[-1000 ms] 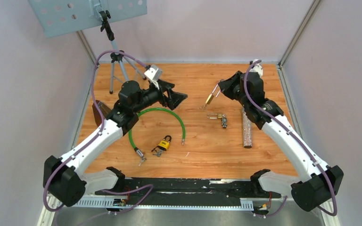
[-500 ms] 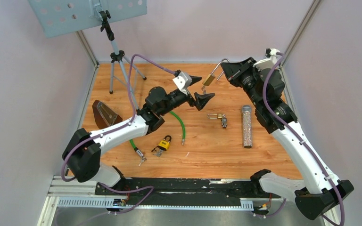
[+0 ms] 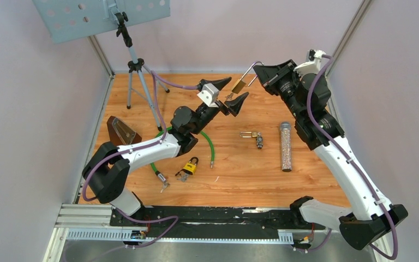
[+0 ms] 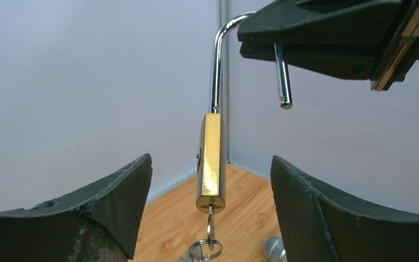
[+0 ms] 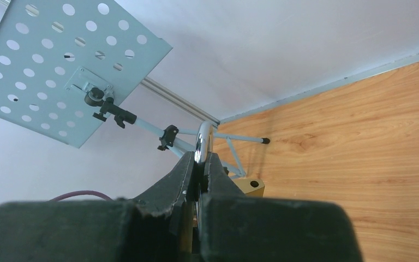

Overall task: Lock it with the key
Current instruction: Pick up the lock from the center of the board, then lock the lock.

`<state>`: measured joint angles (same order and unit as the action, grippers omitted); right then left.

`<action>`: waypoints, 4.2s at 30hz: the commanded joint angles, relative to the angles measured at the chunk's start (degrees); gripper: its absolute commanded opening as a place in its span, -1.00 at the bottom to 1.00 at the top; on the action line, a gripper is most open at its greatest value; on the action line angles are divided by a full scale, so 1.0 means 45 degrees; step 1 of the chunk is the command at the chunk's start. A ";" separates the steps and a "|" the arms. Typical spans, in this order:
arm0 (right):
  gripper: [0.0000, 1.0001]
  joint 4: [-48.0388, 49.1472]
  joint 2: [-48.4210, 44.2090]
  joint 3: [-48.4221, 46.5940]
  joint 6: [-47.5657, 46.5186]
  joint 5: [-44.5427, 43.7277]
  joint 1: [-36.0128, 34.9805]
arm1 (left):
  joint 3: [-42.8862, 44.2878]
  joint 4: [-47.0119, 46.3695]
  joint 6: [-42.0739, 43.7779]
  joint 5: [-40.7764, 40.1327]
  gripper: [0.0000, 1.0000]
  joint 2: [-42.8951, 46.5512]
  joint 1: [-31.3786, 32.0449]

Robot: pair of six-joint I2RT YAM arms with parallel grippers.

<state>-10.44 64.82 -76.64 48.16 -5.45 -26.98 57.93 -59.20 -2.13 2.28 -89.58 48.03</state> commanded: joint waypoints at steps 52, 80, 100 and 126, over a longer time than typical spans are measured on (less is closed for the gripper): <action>-1.00 0.1696 -0.0592 -0.0637 0.2141 0.1329 -0.0078 | -0.0563 -0.2382 -0.1551 0.0349 -0.08 0.0978 -0.0302; -0.97 0.1208 -0.1185 0.0671 -0.1057 0.1275 0.0136 | 0.0241 -0.0381 -0.6816 0.1721 -1.00 0.1813 -0.2506; 0.68 -0.0532 -0.0758 0.0290 -0.6959 0.9402 0.1362 | 0.3273 0.7629 -0.8447 1.3648 -1.00 0.3188 -0.6577; -1.00 -0.0529 0.1540 -0.0921 -0.7044 1.2113 0.0932 | 0.3595 0.0996 -1.3886 1.6214 -1.00 0.1447 -0.6572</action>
<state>-14.72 70.52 -79.53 17.63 49.95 -21.65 72.38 -33.08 -49.10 74.61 -82.00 18.06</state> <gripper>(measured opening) 0.028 0.262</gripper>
